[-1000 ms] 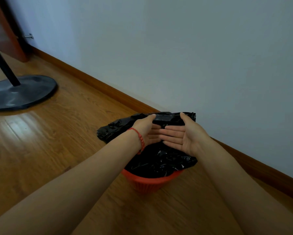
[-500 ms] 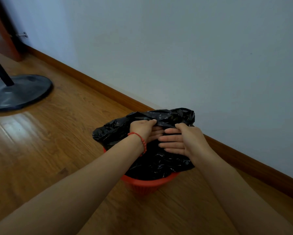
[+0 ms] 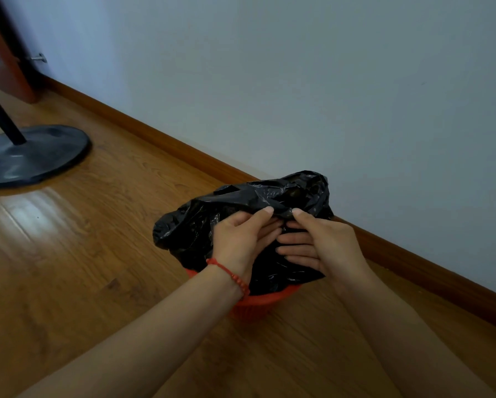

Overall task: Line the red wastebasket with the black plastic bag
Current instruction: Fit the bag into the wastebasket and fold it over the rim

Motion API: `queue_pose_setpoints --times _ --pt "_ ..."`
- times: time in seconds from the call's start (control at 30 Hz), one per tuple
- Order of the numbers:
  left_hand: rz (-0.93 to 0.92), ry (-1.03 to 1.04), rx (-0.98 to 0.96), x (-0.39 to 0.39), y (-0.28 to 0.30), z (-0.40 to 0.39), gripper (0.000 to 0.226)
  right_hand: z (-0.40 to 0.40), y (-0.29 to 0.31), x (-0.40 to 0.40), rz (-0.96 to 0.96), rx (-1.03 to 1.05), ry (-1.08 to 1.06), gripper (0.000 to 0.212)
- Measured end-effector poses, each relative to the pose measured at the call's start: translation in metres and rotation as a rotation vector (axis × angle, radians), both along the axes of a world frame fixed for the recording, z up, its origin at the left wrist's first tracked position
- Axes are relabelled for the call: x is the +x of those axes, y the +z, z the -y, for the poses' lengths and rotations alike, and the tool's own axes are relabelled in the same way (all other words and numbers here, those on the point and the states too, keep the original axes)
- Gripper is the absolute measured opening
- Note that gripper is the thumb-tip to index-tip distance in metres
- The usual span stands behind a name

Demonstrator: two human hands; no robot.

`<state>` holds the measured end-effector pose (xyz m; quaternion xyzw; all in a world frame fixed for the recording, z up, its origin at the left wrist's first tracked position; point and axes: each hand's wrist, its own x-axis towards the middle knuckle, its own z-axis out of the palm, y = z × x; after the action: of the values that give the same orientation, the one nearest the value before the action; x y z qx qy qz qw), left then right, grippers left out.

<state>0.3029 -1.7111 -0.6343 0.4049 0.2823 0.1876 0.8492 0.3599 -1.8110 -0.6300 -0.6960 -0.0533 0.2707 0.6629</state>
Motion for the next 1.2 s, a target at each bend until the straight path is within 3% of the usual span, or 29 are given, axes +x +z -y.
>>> queue_pose_setpoints --times 0.33,0.63,0.87,1.07,1.2 --pt "-0.01 0.109 0.014 -0.03 -0.001 0.001 0.011 0.024 -0.005 -0.016 0.037 -0.009 0.011 0.014" --pt "-0.117 0.128 0.021 -0.071 -0.02 0.004 0.011 0.039 -0.021 -0.019 0.363 -0.322 0.151 0.021" --pt "-0.13 0.185 0.062 -0.077 -0.026 -0.005 0.01 0.022 -0.031 -0.015 0.356 -0.234 0.196 0.022" --pt "-0.159 0.177 0.086 -0.077 -0.031 -0.005 0.008 0.017 -0.028 -0.009 0.105 -0.092 0.233 0.015" --pt "-0.148 0.161 0.072 -0.081 -0.033 -0.003 0.008 0.032 -0.032 -0.014 0.242 -0.119 0.143 0.021"
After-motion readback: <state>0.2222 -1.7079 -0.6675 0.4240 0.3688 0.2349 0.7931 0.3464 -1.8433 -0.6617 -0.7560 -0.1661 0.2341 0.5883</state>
